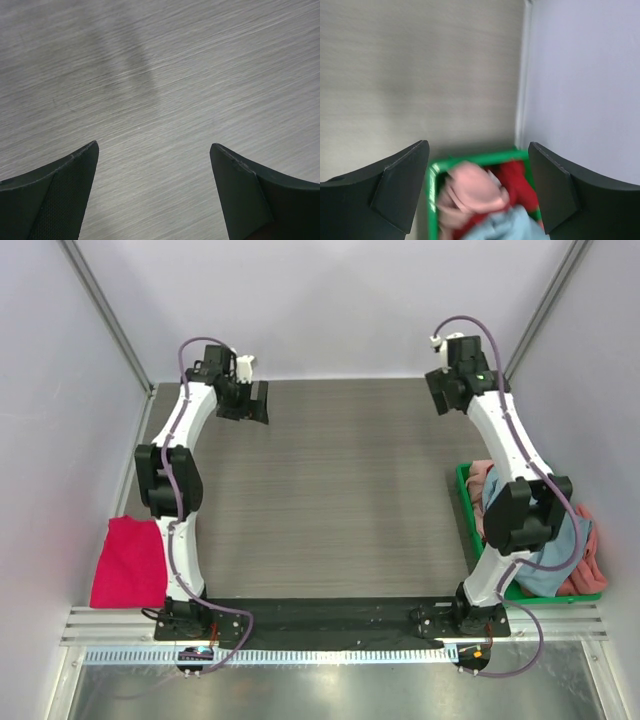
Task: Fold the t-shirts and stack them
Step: Grab the tshirt from the pile
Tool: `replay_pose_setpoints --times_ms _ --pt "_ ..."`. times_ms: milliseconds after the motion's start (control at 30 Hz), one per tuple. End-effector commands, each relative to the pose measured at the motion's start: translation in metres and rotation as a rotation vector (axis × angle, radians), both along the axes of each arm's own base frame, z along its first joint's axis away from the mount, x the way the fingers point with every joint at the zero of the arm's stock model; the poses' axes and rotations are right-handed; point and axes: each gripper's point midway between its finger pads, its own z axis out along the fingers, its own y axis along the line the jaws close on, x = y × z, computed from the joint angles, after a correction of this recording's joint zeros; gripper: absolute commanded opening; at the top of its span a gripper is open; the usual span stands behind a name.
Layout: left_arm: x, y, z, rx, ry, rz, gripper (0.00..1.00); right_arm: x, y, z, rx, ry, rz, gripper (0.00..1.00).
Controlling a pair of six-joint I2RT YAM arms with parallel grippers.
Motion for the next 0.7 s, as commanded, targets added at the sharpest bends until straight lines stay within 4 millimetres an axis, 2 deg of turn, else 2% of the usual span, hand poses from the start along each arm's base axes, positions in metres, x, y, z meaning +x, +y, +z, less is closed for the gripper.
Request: replay_pose_setpoints --times_ms 0,33,67,100,133,167,233,333,433,533,567,667 --pt "0.001 0.005 -0.018 0.031 0.045 -0.030 0.91 -0.065 -0.044 0.014 -0.118 0.120 -0.076 0.86" --pt "0.003 0.008 -0.022 0.046 0.044 -0.029 0.88 -0.076 -0.061 0.012 -0.134 0.143 -0.118 0.83" --pt "0.005 0.009 -0.027 0.054 0.054 -0.029 0.88 -0.093 -0.070 0.006 -0.143 0.189 -0.141 0.82" --pt "0.005 0.008 -0.031 0.049 0.064 -0.035 0.87 -0.101 -0.078 0.004 -0.142 0.210 -0.162 0.80" --pt "0.008 0.006 -0.028 0.040 0.059 -0.038 0.84 -0.117 -0.095 0.001 -0.137 0.250 -0.208 0.76" --pt "0.006 0.004 -0.036 0.033 0.089 -0.042 0.82 -0.127 -0.099 0.001 -0.118 0.264 -0.214 0.74" --pt "0.008 0.001 -0.033 0.018 0.088 -0.051 0.78 -0.150 -0.108 0.000 -0.091 0.325 -0.228 0.67" --pt "0.016 -0.001 -0.034 0.013 0.075 -0.043 0.76 -0.178 -0.107 0.009 -0.028 0.355 -0.212 0.63" --pt "0.024 -0.007 -0.029 0.034 0.029 -0.062 0.76 -0.194 -0.083 0.003 0.072 0.397 -0.107 0.63" --pt "0.030 -0.009 -0.026 0.064 -0.003 -0.085 0.75 -0.200 -0.067 -0.010 0.157 0.451 -0.069 0.63" --pt "0.032 -0.004 -0.024 0.091 -0.016 -0.074 0.74 -0.201 -0.064 -0.014 0.170 0.470 -0.062 0.63" --pt "0.029 0.001 -0.014 0.125 -0.035 -0.075 0.74 -0.201 -0.066 -0.023 0.168 0.521 -0.066 0.62"
